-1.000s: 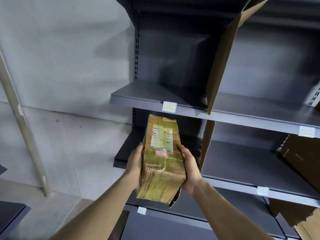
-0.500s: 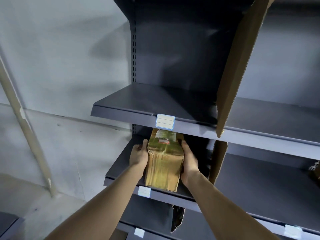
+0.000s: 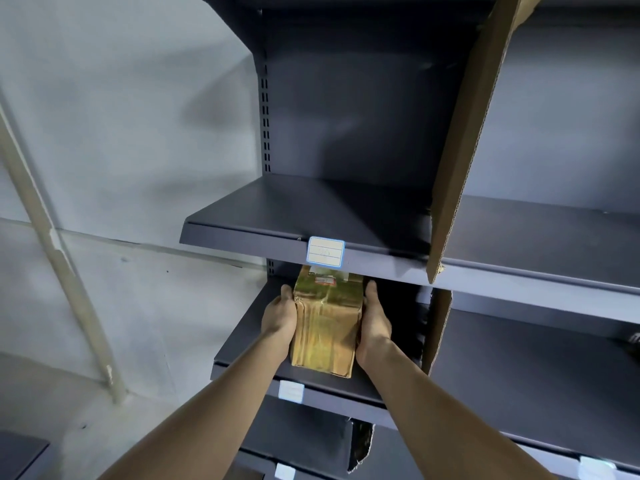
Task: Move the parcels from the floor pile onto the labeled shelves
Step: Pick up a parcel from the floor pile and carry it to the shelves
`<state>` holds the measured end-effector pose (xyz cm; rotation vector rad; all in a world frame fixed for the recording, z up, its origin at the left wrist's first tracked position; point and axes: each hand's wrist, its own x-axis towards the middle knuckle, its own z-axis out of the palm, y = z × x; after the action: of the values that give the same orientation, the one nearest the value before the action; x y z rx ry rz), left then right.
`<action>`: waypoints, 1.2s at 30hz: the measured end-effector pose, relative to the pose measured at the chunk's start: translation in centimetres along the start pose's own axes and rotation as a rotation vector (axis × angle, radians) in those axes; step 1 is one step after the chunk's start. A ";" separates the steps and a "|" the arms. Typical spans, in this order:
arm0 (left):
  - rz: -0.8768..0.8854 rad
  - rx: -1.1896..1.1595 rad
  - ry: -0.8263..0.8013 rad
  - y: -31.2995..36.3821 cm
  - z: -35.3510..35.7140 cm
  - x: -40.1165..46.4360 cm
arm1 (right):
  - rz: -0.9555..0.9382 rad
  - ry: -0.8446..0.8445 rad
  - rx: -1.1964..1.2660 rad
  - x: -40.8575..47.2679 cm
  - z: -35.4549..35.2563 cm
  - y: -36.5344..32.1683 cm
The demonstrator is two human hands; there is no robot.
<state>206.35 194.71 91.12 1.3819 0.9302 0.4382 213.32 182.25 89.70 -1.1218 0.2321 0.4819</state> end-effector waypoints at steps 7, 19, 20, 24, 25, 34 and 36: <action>0.044 0.017 -0.099 -0.6 -2.3 -2.8 | -0.043 0.022 -0.079 -4.1 -0.6 0.8; -0.001 0.070 -0.320 -5.3 -4.8 -13.7 | -0.059 -0.028 -0.271 -16.7 -5.2 4.3; -0.021 0.065 -0.361 -6.1 -4.3 -14.8 | -0.050 -0.019 -0.281 -17.8 -6.1 4.5; -0.119 0.118 -0.481 -9.2 -0.7 -19.7 | -0.028 0.022 -0.311 -21.7 -11.2 4.5; -0.129 0.130 -0.493 -9.8 0.4 -21.1 | -0.036 0.047 -0.321 -22.5 -12.9 4.3; 0.087 0.258 -0.798 -13.0 12.6 -36.8 | -0.183 0.297 -0.206 -31.3 -33.0 -1.8; 0.123 0.282 -0.857 -13.8 16.2 -41.4 | -0.217 0.389 -0.146 -33.9 -39.0 -3.6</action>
<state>190.93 150.83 89.13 1.6733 0.1999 -0.2168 187.74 137.24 90.09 -1.3625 0.4132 0.0845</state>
